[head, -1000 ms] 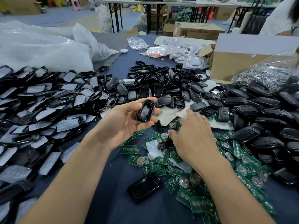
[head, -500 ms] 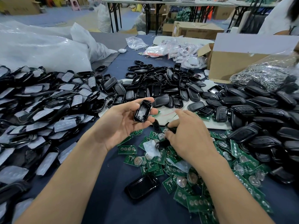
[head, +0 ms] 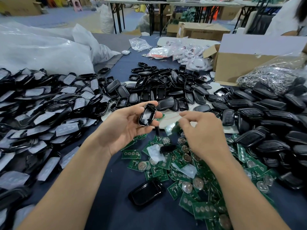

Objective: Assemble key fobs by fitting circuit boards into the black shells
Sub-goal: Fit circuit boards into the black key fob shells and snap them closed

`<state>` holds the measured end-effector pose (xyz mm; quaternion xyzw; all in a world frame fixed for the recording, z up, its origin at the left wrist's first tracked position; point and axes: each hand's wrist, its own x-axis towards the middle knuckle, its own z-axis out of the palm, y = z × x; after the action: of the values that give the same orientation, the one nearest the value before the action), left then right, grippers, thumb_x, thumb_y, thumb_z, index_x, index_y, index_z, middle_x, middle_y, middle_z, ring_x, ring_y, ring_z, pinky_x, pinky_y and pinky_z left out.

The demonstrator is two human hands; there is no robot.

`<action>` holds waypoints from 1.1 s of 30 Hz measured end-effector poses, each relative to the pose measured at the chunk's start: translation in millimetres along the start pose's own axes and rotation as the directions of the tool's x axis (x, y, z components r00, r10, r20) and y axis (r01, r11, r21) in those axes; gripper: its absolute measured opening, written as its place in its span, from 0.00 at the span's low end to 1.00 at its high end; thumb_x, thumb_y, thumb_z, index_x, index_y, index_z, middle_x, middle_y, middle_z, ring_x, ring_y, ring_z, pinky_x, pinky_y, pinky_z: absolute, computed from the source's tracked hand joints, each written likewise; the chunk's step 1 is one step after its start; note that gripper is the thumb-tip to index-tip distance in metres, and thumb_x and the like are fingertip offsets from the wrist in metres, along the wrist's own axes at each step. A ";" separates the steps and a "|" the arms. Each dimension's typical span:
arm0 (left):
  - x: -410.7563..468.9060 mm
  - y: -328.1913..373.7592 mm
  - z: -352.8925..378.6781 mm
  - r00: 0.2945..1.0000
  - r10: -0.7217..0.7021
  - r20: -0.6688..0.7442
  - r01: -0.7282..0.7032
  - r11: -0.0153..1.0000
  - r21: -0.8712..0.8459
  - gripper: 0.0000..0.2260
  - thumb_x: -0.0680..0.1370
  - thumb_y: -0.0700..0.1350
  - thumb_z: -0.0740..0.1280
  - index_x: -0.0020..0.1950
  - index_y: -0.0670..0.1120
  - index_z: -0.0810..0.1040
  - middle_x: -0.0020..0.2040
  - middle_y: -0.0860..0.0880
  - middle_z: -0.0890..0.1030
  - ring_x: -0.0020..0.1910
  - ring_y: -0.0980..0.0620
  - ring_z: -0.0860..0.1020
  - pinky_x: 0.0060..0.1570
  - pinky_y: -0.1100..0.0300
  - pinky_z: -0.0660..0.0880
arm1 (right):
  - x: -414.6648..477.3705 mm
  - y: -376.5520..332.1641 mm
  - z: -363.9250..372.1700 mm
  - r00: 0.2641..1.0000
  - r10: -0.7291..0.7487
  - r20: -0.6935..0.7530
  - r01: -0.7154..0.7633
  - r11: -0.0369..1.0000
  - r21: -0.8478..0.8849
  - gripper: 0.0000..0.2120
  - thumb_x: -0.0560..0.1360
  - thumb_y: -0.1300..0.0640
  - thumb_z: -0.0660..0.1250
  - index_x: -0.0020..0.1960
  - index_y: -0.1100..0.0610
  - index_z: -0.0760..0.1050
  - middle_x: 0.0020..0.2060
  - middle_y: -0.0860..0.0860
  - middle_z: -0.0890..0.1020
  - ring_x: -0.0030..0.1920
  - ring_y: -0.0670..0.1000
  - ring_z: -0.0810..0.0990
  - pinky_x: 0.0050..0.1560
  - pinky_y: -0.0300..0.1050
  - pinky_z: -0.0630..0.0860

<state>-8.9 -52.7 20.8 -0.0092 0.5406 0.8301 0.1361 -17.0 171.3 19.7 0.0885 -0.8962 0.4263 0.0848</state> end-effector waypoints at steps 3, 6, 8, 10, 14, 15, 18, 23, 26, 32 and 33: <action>1.0 -0.9 2.5 1.000 -0.003 -0.012 0.003 0.997 0.071 0.18 0.86 0.41 0.54 0.71 0.46 0.77 0.63 0.41 0.84 0.53 0.48 0.85 0.43 0.59 0.82 | 1.2 0.7 0.0 0.992 0.071 -0.103 -0.054 0.986 0.157 0.15 0.78 0.54 0.67 0.38 0.63 0.80 0.22 0.46 0.73 0.21 0.45 0.61 0.24 0.40 0.60; 1.5 -4.6 8.0 1.000 -0.010 -0.006 0.011 0.997 0.078 0.18 0.87 0.39 0.53 0.72 0.46 0.77 0.63 0.44 0.84 0.60 0.43 0.84 0.48 0.56 0.83 | -1.4 -2.9 8.3 0.987 0.130 -0.098 -0.095 0.950 0.296 0.17 0.76 0.52 0.65 0.35 0.63 0.79 0.20 0.48 0.71 0.22 0.47 0.63 0.26 0.43 0.61; 0.9 -6.4 11.8 1.000 -0.026 0.012 0.025 0.997 0.079 0.19 0.87 0.38 0.53 0.72 0.45 0.78 0.64 0.46 0.84 0.61 0.41 0.84 0.48 0.56 0.83 | -4.2 -8.2 12.9 0.987 0.134 -0.087 -0.095 0.930 0.356 0.15 0.75 0.53 0.64 0.33 0.57 0.81 0.20 0.47 0.77 0.20 0.46 0.67 0.23 0.39 0.64; 0.3 -6.6 15.1 0.998 -0.046 0.032 0.042 0.994 0.103 0.19 0.87 0.37 0.53 0.71 0.45 0.79 0.65 0.44 0.84 0.59 0.43 0.85 0.48 0.56 0.83 | -5.0 -10.5 16.6 0.990 0.133 -0.044 -0.103 0.904 0.415 0.14 0.76 0.54 0.64 0.34 0.51 0.82 0.25 0.51 0.82 0.20 0.47 0.72 0.23 0.39 0.68; 0.1 -6.9 18.6 0.999 -0.046 0.024 0.042 0.991 0.127 0.15 0.87 0.38 0.57 0.66 0.44 0.81 0.61 0.42 0.85 0.56 0.45 0.86 0.46 0.58 0.84 | -2.7 -8.1 20.1 0.985 0.171 0.034 -0.161 0.820 0.549 0.09 0.74 0.55 0.66 0.39 0.50 0.84 0.29 0.55 0.85 0.24 0.54 0.81 0.25 0.40 0.74; 0.3 -7.6 18.8 0.999 -0.036 0.005 0.035 0.992 0.124 0.14 0.86 0.38 0.58 0.64 0.44 0.82 0.60 0.41 0.86 0.56 0.45 0.86 0.45 0.58 0.84 | -1.8 -7.7 20.3 0.983 0.180 0.042 -0.173 0.809 0.562 0.07 0.72 0.56 0.67 0.39 0.51 0.84 0.30 0.55 0.85 0.25 0.54 0.82 0.26 0.41 0.76; 2.2 -10.1 18.0 0.999 -0.006 -0.048 0.011 0.992 0.122 0.13 0.85 0.38 0.62 0.59 0.44 0.86 0.58 0.41 0.86 0.53 0.46 0.86 0.45 0.58 0.84 | -0.2 -7.2 20.4 0.981 0.187 0.060 -0.189 0.809 0.556 0.05 0.68 0.56 0.71 0.42 0.50 0.84 0.31 0.55 0.86 0.28 0.55 0.84 0.31 0.49 0.80; 4.1 -10.9 19.6 0.994 0.011 -0.112 0.006 0.989 0.148 0.10 0.80 0.43 0.68 0.57 0.43 0.87 0.55 0.41 0.87 0.52 0.46 0.87 0.44 0.58 0.84 | -0.2 -5.7 19.5 0.993 0.116 0.036 -0.117 0.835 0.537 0.05 0.73 0.57 0.75 0.43 0.47 0.85 0.34 0.51 0.86 0.30 0.50 0.82 0.35 0.48 0.79; 3.6 -11.7 22.6 0.987 0.027 -0.159 0.000 0.986 0.168 0.10 0.77 0.46 0.70 0.53 0.44 0.87 0.52 0.40 0.88 0.51 0.46 0.87 0.42 0.60 0.84 | -0.9 -5.9 21.7 0.998 0.067 0.016 -0.066 0.866 0.495 0.06 0.75 0.57 0.76 0.42 0.47 0.84 0.34 0.48 0.86 0.29 0.44 0.80 0.34 0.37 0.76; 1.6 -9.9 24.7 0.991 -0.021 -0.129 0.037 0.992 0.125 0.12 0.85 0.42 0.62 0.59 0.40 0.84 0.55 0.40 0.87 0.54 0.44 0.86 0.45 0.59 0.84 | -4.1 -7.7 25.2 0.998 0.059 -0.013 -0.048 0.900 0.433 0.10 0.76 0.57 0.74 0.38 0.47 0.82 0.29 0.46 0.83 0.26 0.41 0.76 0.28 0.31 0.70; 0.3 -8.5 23.8 0.996 -0.025 -0.083 0.034 0.993 0.117 0.12 0.85 0.40 0.61 0.62 0.40 0.83 0.57 0.41 0.87 0.56 0.44 0.86 0.48 0.58 0.83 | -3.2 -7.2 24.7 0.997 0.071 -0.016 -0.057 0.895 0.443 0.09 0.76 0.57 0.74 0.38 0.48 0.82 0.29 0.47 0.83 0.25 0.42 0.75 0.27 0.32 0.70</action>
<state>-4.0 -28.0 23.0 -0.0430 0.5937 0.7935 0.1265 -14.1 147.8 9.0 0.0690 -0.7770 0.6226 0.0628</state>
